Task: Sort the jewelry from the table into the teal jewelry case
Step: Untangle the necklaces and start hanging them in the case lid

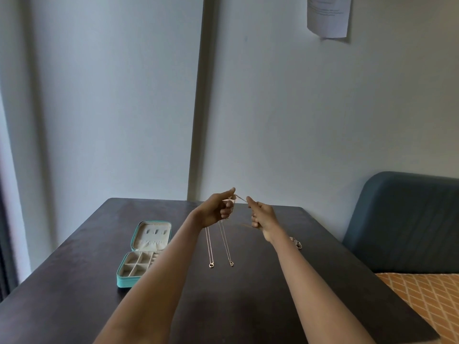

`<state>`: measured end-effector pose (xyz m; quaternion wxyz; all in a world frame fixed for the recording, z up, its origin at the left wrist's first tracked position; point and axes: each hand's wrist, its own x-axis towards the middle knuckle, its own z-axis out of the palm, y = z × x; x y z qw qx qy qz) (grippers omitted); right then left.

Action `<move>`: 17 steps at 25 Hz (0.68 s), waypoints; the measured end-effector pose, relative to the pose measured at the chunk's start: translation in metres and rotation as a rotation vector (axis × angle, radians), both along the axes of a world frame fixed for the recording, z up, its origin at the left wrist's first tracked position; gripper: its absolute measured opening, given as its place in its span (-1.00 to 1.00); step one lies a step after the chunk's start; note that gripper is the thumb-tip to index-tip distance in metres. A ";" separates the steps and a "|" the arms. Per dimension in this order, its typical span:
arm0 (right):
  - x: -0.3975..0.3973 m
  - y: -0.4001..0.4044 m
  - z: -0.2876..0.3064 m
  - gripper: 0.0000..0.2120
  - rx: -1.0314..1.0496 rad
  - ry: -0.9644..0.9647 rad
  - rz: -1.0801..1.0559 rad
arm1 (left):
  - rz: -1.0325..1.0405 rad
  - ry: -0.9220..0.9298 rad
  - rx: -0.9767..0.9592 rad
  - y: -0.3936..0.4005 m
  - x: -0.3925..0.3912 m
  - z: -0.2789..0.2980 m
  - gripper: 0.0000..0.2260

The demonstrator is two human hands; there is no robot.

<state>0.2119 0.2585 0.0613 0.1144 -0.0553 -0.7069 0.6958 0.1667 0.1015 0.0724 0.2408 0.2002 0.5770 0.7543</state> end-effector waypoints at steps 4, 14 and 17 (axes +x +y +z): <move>-0.003 -0.016 -0.019 -0.77 0.072 0.023 0.064 | 0.152 -0.168 0.450 0.001 -0.007 -0.010 -0.79; -0.006 -0.039 -0.029 -0.81 0.383 -0.077 0.174 | 0.460 0.215 -0.283 0.008 -0.018 -0.031 -0.84; -0.004 -0.036 -0.018 -0.76 0.335 -0.115 0.150 | 0.382 0.287 -0.467 0.012 -0.015 -0.035 -0.85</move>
